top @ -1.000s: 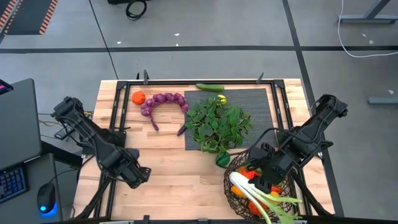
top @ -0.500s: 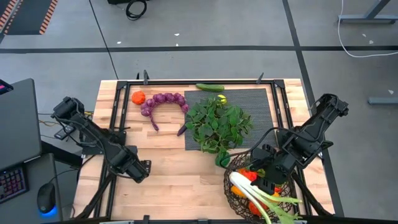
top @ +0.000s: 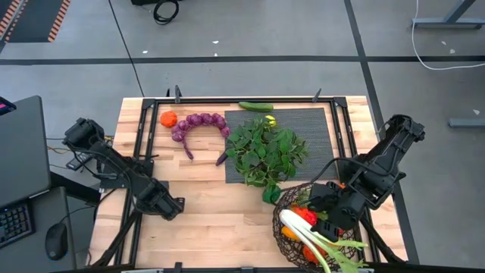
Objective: Build produce basket
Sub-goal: Put the green chili pepper into the brown wire basket
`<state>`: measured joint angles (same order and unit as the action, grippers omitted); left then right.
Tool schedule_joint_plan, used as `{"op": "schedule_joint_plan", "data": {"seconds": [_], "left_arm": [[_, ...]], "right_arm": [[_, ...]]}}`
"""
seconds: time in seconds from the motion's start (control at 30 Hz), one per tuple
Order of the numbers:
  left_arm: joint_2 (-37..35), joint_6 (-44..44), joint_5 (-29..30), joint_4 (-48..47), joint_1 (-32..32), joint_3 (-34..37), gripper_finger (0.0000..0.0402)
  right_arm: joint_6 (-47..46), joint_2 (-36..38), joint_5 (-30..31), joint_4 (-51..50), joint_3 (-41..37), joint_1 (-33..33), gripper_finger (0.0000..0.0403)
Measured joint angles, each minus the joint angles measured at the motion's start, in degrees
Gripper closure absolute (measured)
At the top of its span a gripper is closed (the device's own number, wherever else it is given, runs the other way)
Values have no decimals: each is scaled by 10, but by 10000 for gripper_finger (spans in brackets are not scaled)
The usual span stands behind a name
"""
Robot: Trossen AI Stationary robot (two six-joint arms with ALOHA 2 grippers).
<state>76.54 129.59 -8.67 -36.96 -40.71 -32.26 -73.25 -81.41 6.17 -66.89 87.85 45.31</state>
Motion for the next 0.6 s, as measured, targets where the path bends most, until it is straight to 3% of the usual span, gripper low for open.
{"op": "schedule_joint_plan", "data": {"seconds": [0.17,0.43,0.6], "left_arm": [[-2,-23,4,17,0,6,118],[0,-107,24,44,0,-31,256],[0,-175,74,64,0,-90,301]], "right_arm": [[-23,0,1,2,0,0,86],[-39,0,4,3,0,-6,103],[-53,0,60,80,0,-16,114]]}}
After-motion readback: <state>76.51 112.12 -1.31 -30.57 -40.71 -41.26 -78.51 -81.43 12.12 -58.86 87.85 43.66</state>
